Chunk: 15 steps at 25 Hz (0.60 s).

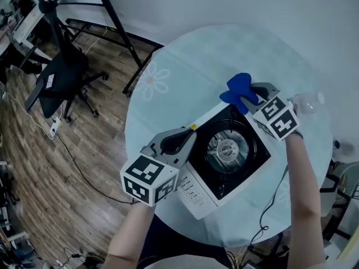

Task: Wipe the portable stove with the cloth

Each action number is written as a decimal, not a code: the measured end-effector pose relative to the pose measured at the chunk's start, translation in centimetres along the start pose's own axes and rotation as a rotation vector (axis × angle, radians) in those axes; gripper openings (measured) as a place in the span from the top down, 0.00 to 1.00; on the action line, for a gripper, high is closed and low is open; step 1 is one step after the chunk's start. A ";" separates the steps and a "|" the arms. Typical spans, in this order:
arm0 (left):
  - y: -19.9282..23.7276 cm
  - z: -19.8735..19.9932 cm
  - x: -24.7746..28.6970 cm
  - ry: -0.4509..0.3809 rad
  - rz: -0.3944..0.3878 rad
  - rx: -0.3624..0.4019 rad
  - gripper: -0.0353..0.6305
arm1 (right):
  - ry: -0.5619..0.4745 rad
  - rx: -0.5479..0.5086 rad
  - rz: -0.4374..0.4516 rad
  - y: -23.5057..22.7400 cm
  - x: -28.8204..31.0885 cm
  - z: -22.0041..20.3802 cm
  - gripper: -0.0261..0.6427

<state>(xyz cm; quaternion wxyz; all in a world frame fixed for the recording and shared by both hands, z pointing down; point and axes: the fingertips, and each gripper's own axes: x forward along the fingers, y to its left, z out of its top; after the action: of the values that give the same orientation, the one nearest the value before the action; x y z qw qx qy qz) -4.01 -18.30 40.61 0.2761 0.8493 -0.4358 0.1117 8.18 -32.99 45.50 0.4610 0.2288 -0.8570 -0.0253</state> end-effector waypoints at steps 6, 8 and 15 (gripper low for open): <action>-0.9 -0.1 0.1 0.002 -0.006 0.004 0.90 | 0.009 -0.013 -0.016 0.8 -1.4 -1.3 0.78; -1.2 -0.1 0.1 0.004 -0.008 0.006 0.90 | 0.013 -0.020 -0.023 1.1 -1.9 -1.6 0.78; -2.5 -0.5 -0.1 0.013 -0.012 0.015 0.90 | -0.005 0.030 -0.031 2.4 -3.7 -3.0 0.78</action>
<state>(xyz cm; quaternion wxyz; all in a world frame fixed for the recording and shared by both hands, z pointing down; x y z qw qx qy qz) -2.03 -16.73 40.00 0.2732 0.8531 -0.4283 0.1187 11.40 -28.84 44.97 0.4550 0.2491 -0.8547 -0.0201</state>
